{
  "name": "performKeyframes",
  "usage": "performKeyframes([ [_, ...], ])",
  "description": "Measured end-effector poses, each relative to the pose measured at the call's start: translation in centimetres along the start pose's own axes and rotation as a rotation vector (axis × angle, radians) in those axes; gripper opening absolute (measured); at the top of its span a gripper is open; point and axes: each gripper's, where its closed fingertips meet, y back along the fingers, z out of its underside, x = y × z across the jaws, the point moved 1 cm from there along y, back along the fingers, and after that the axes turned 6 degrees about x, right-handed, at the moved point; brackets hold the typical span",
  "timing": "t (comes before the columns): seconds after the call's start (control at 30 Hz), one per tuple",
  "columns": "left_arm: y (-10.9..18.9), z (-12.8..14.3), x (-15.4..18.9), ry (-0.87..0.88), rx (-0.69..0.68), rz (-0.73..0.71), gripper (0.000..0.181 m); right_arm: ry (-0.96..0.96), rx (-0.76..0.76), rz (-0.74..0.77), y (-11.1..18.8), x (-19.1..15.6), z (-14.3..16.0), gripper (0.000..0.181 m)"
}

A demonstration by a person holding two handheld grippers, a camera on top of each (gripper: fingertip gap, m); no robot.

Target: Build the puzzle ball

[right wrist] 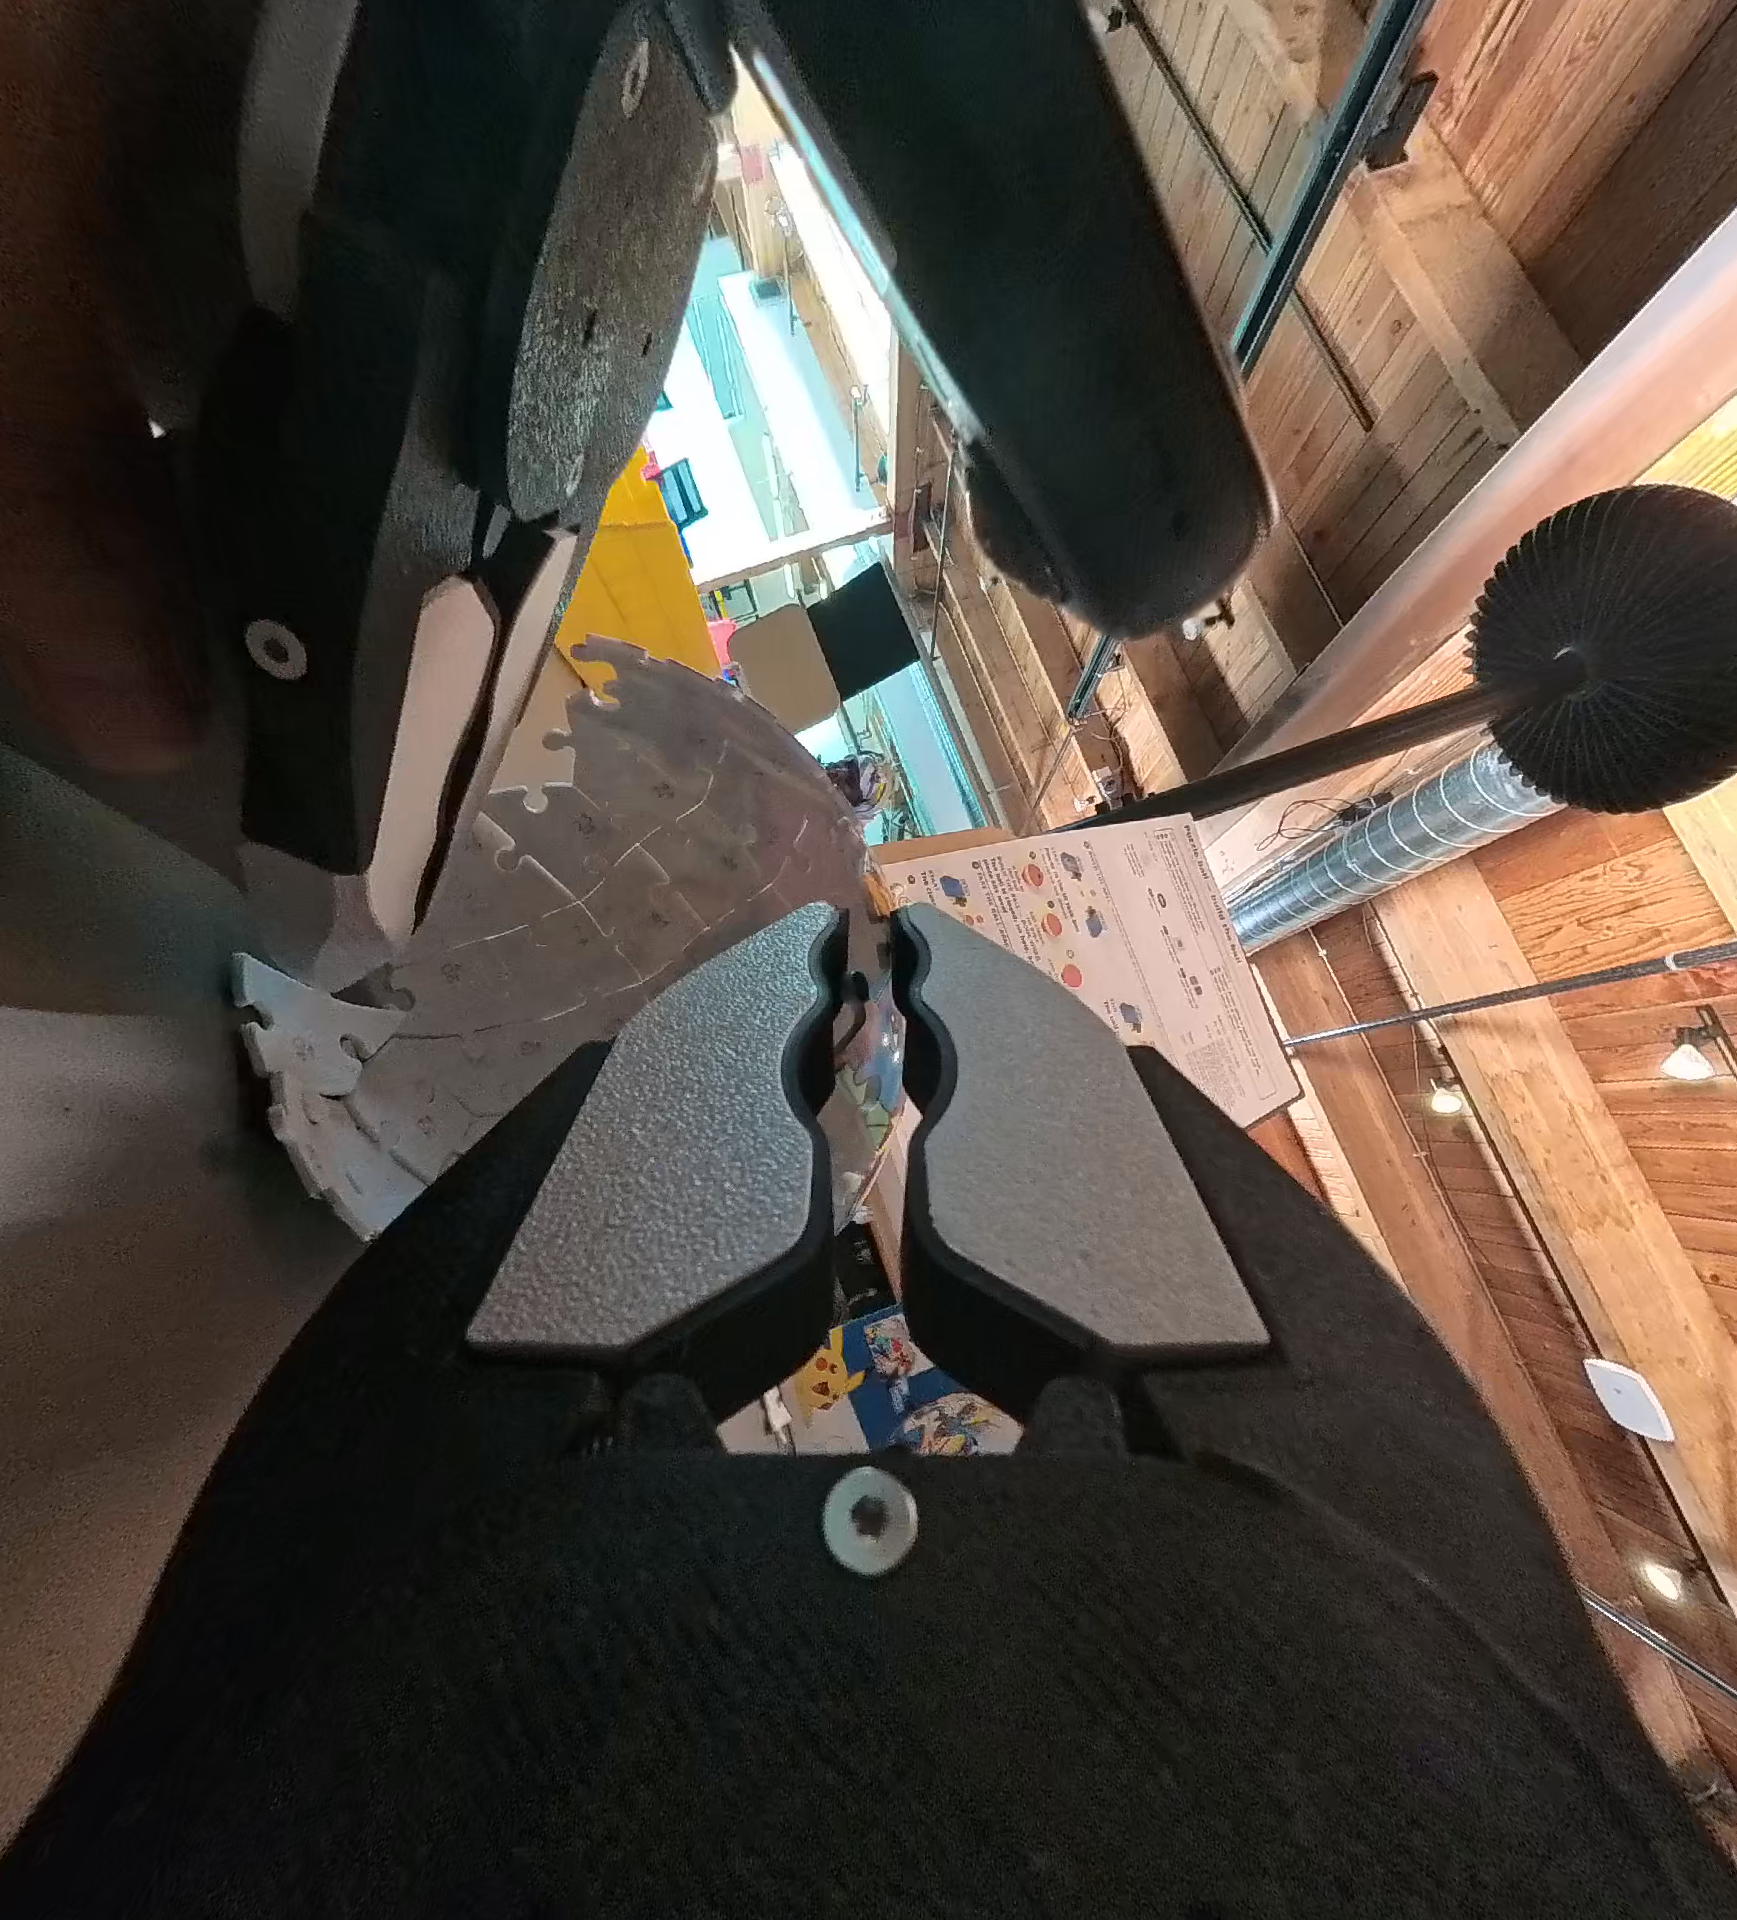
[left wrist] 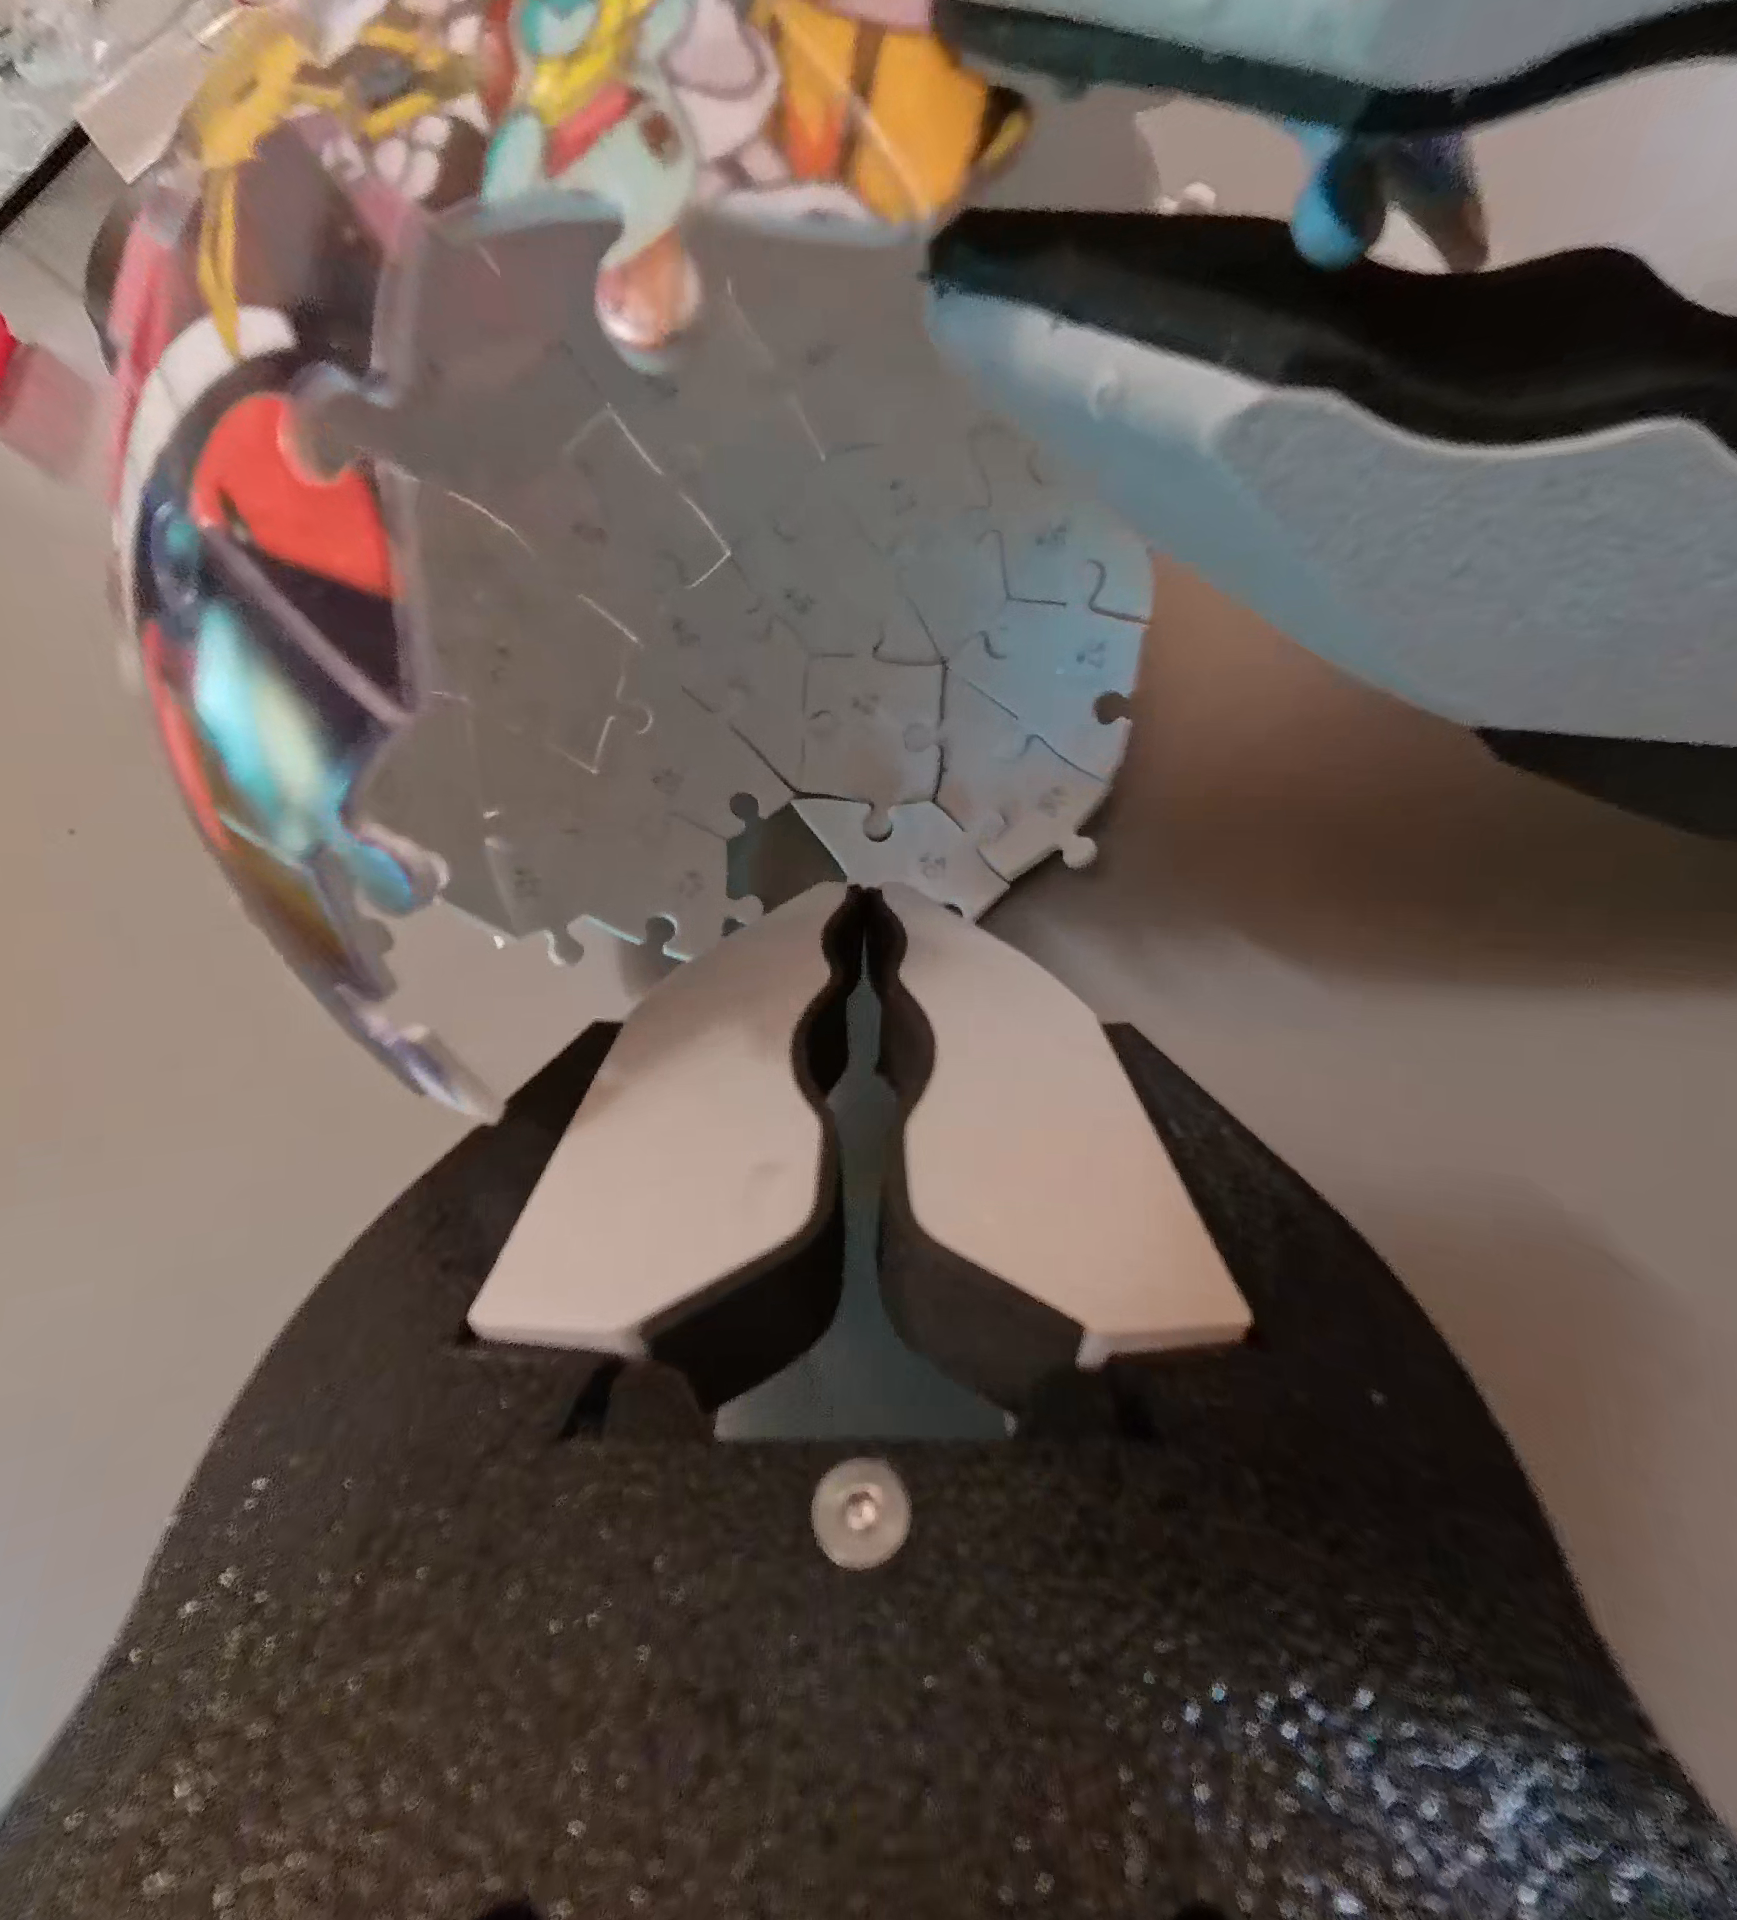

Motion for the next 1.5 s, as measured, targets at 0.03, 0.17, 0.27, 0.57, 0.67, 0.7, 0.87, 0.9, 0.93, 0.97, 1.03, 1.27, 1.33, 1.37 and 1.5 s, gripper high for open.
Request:
performKeyframes([
  [0.03, 0.0, 0.0, 0.0, -0.003, -0.008, 0.001, 0.0, -0.001, 0.0, 0.001, 0.0, 0.0, 0.0, 0.007],
  [0.17, 0.4, 0.4, 0.0, 0.072, -0.063, 0.007, 0.024, 0.002, -0.004, 0.002, 0.0, 0.1, 0.1, 0.007],
  [0.27, 1.1, 0.1, 1.0, 0.22, -0.056, 0.087, 0.03, 0.003, -0.002, 0.002, 0.0, 0.1, 0.0, 0.007],
  [0.57, 0.3, 0.6, 1.1, 0.232, -0.109, 0.061, 0.017, -0.011, 0.005, 0.001, 0.0, 0.0, 0.0, 0.008],
  [0.67, 0.1, 0.5, 1.1, 0.232, -0.105, 0.057, 0.015, -0.012, 0.006, -0.001, 0.0, 0.0, 0.0, 0.008],
  [0.7, 0.0, 0.4, 1.1, 0.23, -0.1, 0.054, 0.015, -0.013, 0.008, -0.002, 0.0, 0.0, 0.0, 0.008],
  [0.87, 0.0, 0.3, 1.1, 0.181, -0.086, 0.049, 0.015, -0.023, 0.007, -0.004, -0.1, -0.1, 0.1, 0.008],
  [0.9, -0.1, 0.3, 1.0, 0.16, -0.077, 0.049, 0.016, -0.025, 0.006, -0.003, -0.1, -0.1, 0.1, 0.008],
  [0.93, -0.1, 0.2, 1.0, 0.144, -0.067, 0.05, 0.017, -0.028, 0.007, -0.004, -0.1, -0.1, 0.1, 0.008],
  [0.97, -0.1, 0.2, 1.0, 0.138, -0.059, 0.051, 0.018, -0.029, 0.005, -0.004, -0.1, -0.1, 0.2, 0.008],
  [1.03, 0.0, -0.2, 1.0, 0.14, -0.025, 0.061, 0.017, -0.028, 0.0, -0.003, 0.0, -0.1, 0.2, 0.008],
  [1.27, 0.0, -1.5, -0.5, -0.058, 0.085, -0.049, 0.004, -0.043, -0.015, 0.003, 0.0, 0.1, 0.6, 0.008],
  [1.33, -0.2, -1.1, -1.2, -0.292, 0.077, -0.113, 0.0, -0.056, -0.025, 0.01, 0.0, 0.2, 0.9, 0.008],
  [1.37, -0.2, -1.1, -1.4, -0.415, 0.09, -0.141, 0.0, -0.062, -0.03, 0.011, 0.0, 0.2, 1.0, 0.008],
  [1.5, -0.5, -1.5, -0.5, -0.688, 0.182, -0.138, 0.0, -0.038, -0.008, -0.003, 0.0, -0.1, 0.5, 0.008],
])
